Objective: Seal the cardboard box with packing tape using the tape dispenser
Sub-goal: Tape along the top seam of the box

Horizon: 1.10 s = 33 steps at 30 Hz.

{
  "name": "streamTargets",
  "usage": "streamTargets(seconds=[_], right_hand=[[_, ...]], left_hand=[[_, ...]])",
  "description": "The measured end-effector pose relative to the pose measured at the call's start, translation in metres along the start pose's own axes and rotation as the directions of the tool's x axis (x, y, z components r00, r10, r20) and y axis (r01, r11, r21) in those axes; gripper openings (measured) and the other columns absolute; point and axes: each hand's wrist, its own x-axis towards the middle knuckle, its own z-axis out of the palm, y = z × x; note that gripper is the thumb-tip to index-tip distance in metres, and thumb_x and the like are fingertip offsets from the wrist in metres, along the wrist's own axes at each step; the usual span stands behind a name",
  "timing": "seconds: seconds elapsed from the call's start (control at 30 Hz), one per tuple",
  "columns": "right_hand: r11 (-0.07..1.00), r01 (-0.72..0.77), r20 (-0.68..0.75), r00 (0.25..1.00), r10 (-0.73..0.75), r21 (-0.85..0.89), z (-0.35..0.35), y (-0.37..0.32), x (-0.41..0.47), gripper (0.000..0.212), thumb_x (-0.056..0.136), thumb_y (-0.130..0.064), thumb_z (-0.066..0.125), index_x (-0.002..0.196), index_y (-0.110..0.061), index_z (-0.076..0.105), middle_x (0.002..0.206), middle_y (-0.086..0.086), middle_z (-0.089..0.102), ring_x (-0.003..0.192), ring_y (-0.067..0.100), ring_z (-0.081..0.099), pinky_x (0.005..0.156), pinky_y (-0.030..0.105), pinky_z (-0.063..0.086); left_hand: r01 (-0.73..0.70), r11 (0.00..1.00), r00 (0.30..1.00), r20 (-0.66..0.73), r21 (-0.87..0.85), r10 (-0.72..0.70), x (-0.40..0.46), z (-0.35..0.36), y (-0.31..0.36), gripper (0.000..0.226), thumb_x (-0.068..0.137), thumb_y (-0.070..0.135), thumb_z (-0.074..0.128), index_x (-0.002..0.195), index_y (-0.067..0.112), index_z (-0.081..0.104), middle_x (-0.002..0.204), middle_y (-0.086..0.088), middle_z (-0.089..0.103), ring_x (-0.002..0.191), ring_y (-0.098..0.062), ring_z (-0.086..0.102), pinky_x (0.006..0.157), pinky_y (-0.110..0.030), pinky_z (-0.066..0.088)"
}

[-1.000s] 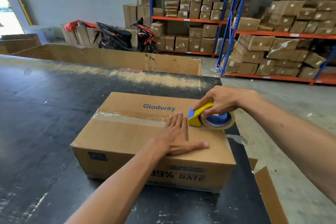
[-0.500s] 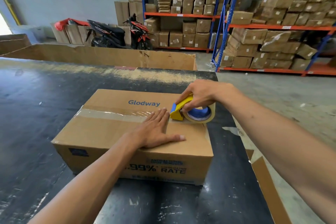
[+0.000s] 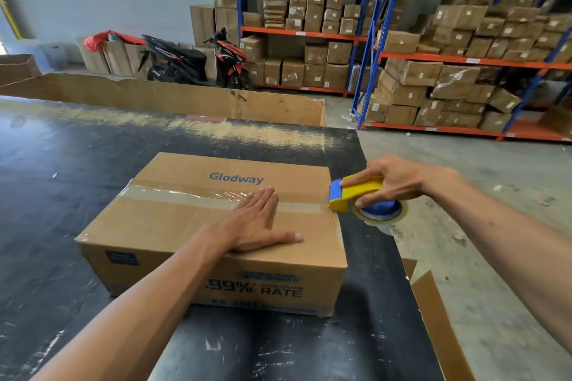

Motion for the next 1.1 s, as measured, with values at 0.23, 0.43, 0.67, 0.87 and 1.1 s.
streamTargets(seconds=[0.23,0.43,0.67,0.87,1.1], right_hand=[[0.999,0.042,-0.026,0.999,-0.042,-0.011,0.008,0.010,0.007,0.052,0.080,-0.066,0.068,0.128,-0.065,0.050,0.094,-0.001,0.054,0.085,0.013,0.052,0.075,0.033,0.041],[0.998,0.059,-0.080,0.995,-0.056,0.036,0.021,0.020,0.002,0.055,0.082,-0.062,0.069,0.133,-0.060,0.049,0.092,-0.006,0.053,0.082,0.011,0.050,0.069,0.028,0.036],[0.992,0.044,-0.068,0.997,-0.036,0.119,0.022,0.044,-0.017,0.052,0.078,-0.066,0.069,0.124,-0.072,0.046,0.103,-0.003,0.060,0.090,0.013,0.054,0.080,0.035,0.047],[0.994,0.086,-0.057,0.994,-0.090,-0.069,0.035,0.035,-0.010,0.056,0.085,-0.060,0.065,0.138,-0.059,0.044,0.093,-0.005,0.051,0.082,0.013,0.049,0.070,0.025,0.036],[0.910,0.174,0.040,0.984,-0.172,-0.377,0.063,0.008,-0.002,0.050,0.085,-0.067,0.051,0.135,-0.061,0.048,0.090,-0.004,0.044,0.075,0.014,0.047,0.064,0.030,0.033]], left_hand=[[0.048,0.999,0.998,-0.035,0.009,-0.048,0.028,0.005,0.055,0.131,0.065,0.101,0.025,0.159,0.016,-0.010,0.164,-0.010,-0.022,0.152,-0.028,-0.018,0.119,-0.060,-0.012],[-0.062,0.998,0.995,-0.073,-0.012,0.061,0.054,0.015,0.087,0.127,0.071,0.097,0.025,0.159,0.011,-0.008,0.167,-0.008,-0.012,0.153,-0.019,-0.011,0.123,-0.050,-0.004],[-0.043,0.998,0.995,-0.090,0.044,0.047,0.059,0.018,0.082,0.115,0.079,0.088,0.028,0.159,0.011,-0.003,0.168,-0.007,-0.010,0.154,-0.018,-0.009,0.124,-0.048,-0.004],[-0.059,0.996,0.995,-0.080,0.071,0.065,0.057,0.018,0.080,0.113,0.081,0.088,0.027,0.159,0.013,-0.005,0.167,-0.006,-0.012,0.154,-0.018,-0.011,0.124,-0.048,-0.006],[-0.062,0.994,0.995,-0.069,0.094,0.069,0.059,0.018,0.079,0.114,0.080,0.087,0.027,0.159,0.012,-0.004,0.168,-0.008,-0.010,0.154,-0.020,-0.010,0.123,-0.049,-0.006]])
